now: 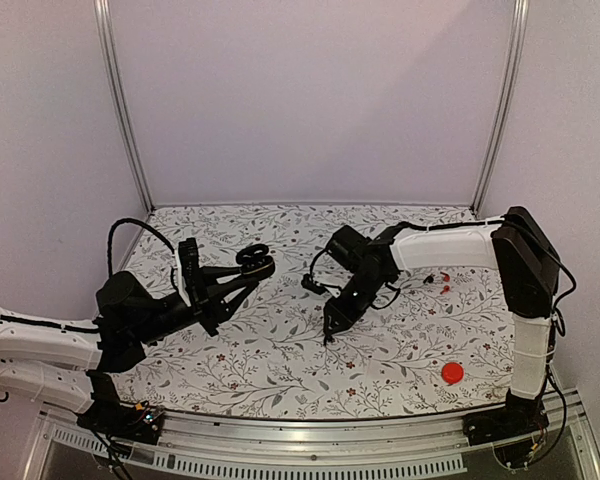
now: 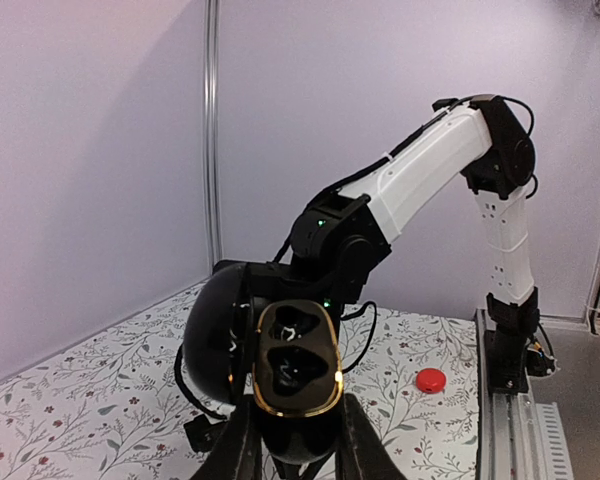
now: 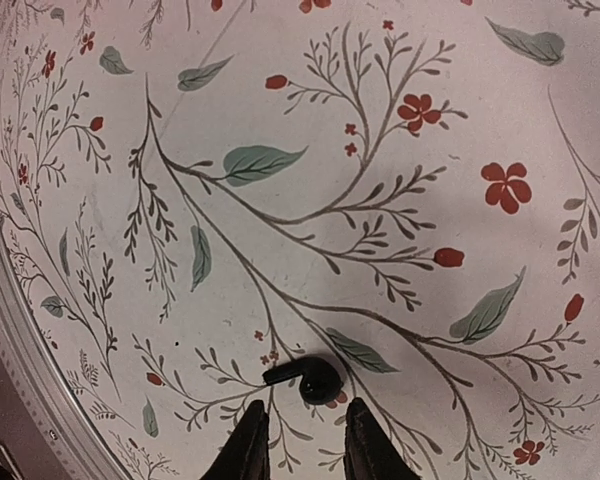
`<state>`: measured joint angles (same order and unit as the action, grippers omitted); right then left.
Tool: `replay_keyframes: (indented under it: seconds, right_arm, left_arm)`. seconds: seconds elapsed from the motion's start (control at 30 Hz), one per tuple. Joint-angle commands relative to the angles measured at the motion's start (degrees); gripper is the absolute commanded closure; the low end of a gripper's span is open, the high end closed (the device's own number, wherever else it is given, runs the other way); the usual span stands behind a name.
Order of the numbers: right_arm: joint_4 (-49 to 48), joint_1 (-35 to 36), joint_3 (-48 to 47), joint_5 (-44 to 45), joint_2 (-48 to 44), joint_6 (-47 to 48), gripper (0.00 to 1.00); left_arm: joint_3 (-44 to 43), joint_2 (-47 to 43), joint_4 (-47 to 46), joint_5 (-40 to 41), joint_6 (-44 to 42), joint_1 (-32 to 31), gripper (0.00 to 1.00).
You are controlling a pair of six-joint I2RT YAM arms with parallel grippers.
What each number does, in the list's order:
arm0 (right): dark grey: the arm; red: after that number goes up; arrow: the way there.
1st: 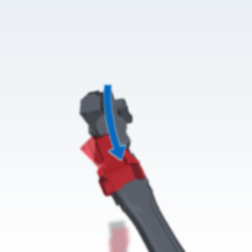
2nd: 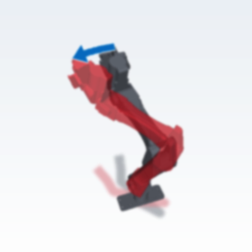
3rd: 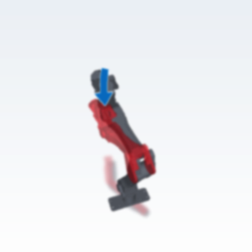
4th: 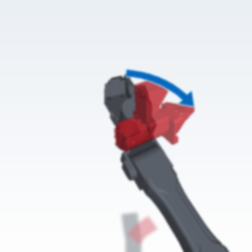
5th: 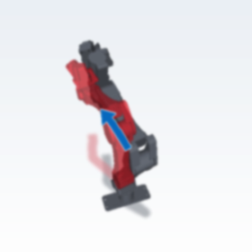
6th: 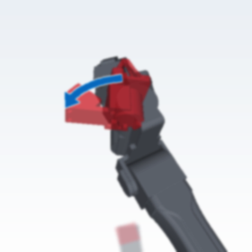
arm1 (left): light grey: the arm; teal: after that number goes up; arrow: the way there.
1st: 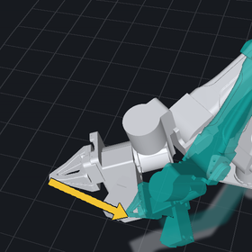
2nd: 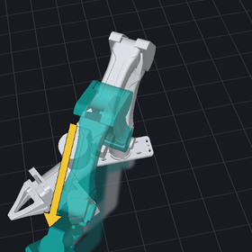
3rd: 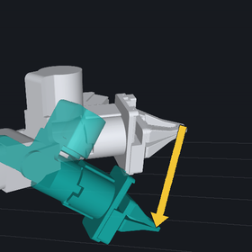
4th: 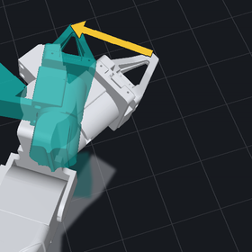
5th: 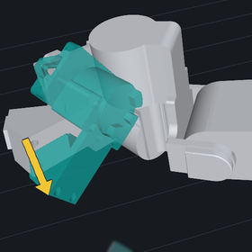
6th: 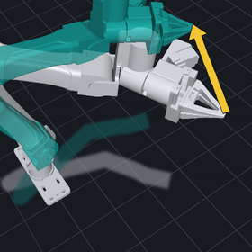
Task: Insert the wireless bluetooth earbuds into the charging case
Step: Rotate the left earbud at the center of the board.
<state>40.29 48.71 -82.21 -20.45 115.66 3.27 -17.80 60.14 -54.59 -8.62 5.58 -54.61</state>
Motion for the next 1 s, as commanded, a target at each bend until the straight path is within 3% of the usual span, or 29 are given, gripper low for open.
replay_keyframes:
  seconds: [0.0, 0.27, 0.4, 0.97]
  right_arm:
    - [1.6, 0.2, -1.2, -2.6, 1.8, -1.1, 0.74]
    - [0.1, 0.4, 2.9, -2.4, 0.2, -1.7, 0.75]
    - [0.2, 0.4, 3.8, -1.4, 0.0, -1.6, 0.80]
    - [-1.2, 1.1, 3.3, 2.9, 1.5, -3.0, 0.84]
  left_arm:
    - [0.3, 0.0, -1.8, -0.6, -0.3, 1.0, 0.83]
    - [0.4, -0.2, -1.7, -0.7, -0.3, 1.1, 0.82]
    - [0.5, -0.3, -1.7, -0.6, -0.2, 1.1, 0.82]
    - [0.9, 0.4, -2.9, -0.7, 0.2, 1.3, 0.82]
